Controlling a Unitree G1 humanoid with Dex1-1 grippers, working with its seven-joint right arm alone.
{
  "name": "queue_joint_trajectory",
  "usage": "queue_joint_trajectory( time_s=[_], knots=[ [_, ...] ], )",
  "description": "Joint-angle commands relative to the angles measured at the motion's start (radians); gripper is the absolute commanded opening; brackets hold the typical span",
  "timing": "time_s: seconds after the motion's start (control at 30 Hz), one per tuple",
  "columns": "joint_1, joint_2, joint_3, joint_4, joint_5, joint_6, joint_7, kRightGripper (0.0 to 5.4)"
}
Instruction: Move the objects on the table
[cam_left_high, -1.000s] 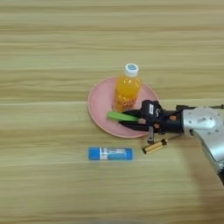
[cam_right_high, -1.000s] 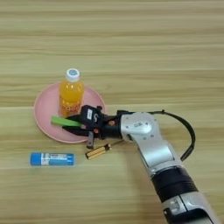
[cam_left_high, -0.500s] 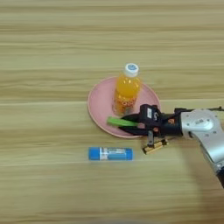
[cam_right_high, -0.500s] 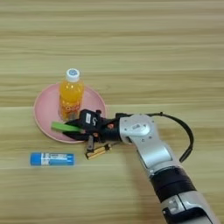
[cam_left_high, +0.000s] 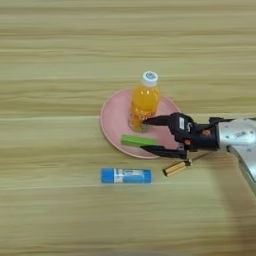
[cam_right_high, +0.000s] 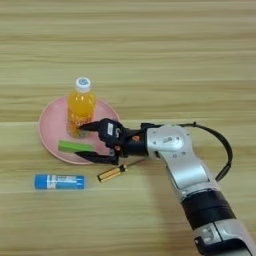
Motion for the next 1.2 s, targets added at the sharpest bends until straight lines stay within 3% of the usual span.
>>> queue_joint_trajectory(
  time_s=[0.03, 0.27, 0.5, 0.77, 0.97, 1.2],
  knots=[
    [-0.025, -0.047, -0.059, -0.11, 0.083, 0.007, 0.007, 3.77],
    [-0.007, -0.076, -0.109, -0.186, 0.168, 0.033, 0.037, 4.54],
    [-0.025, -0.069, -0.197, -0.256, 0.303, 0.063, 0.044, 5.28],
    [-0.054, -0.047, -0.26, -0.273, 0.401, 0.095, 0.023, 5.37],
    [-0.105, -0.009, -0.277, -0.234, 0.396, 0.117, -0.049, 5.37],
    [-0.128, 0.061, -0.178, -0.132, 0.28, 0.098, -0.094, 5.37]
  ],
)
